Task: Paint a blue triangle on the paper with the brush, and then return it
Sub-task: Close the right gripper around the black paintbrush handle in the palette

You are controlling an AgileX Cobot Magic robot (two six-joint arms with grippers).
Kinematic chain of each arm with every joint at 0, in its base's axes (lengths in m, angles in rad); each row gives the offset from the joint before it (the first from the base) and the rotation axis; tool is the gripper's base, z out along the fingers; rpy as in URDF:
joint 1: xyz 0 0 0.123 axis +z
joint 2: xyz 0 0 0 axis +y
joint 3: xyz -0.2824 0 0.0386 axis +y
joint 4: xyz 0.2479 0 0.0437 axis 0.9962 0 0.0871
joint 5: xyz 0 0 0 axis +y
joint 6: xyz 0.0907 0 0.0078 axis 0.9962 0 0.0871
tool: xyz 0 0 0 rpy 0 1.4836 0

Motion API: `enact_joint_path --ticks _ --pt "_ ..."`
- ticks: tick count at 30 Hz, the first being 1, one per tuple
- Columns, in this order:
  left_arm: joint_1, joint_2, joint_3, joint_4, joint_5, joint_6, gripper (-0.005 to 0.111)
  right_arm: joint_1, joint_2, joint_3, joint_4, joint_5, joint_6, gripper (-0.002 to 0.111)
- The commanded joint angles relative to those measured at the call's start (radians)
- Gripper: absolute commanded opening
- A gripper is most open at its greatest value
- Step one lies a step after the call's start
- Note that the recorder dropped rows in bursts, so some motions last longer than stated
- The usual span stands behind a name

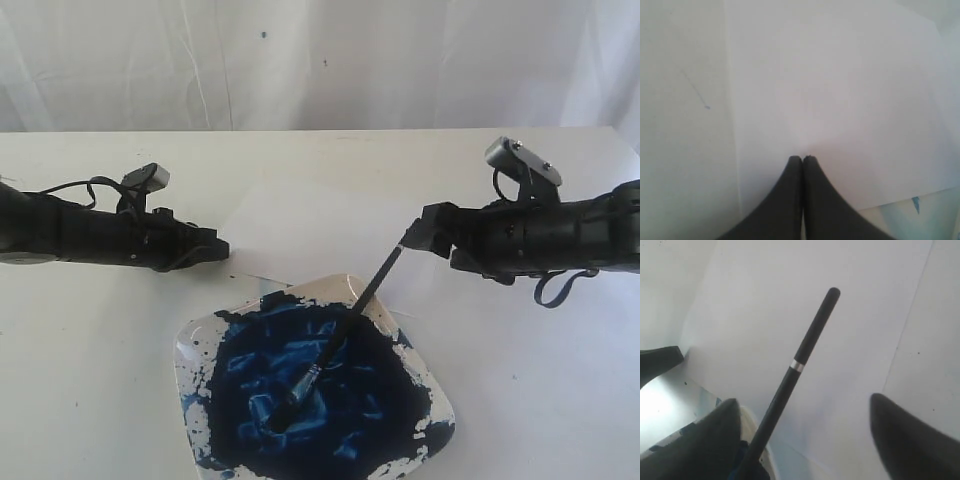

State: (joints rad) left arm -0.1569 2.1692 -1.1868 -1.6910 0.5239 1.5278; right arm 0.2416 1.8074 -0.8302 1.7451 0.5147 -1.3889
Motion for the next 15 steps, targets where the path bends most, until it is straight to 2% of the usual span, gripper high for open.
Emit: enact_joint_path --ticks 1,6,10,15 --pt "-0.006 0.004 -0.002 -0.006 0.0 0.005 0.0 -0.001 0.044 -0.037 -0.001 0.035 0.075 0.081" --pt "-0.006 0.004 -0.002 -0.006 0.0 0.005 0.0 -0.001 0.094 -0.077 -0.001 0.062 0.138 0.072" --pt "-0.006 0.004 -0.002 -0.006 0.0 0.005 0.0 -0.001 0.13 -0.112 -0.001 0.155 0.138 0.07" --pt "-0.006 0.004 -0.002 -0.006 0.002 0.005 0.0 -0.001 0.187 -0.14 -0.001 0.161 0.138 0.07"
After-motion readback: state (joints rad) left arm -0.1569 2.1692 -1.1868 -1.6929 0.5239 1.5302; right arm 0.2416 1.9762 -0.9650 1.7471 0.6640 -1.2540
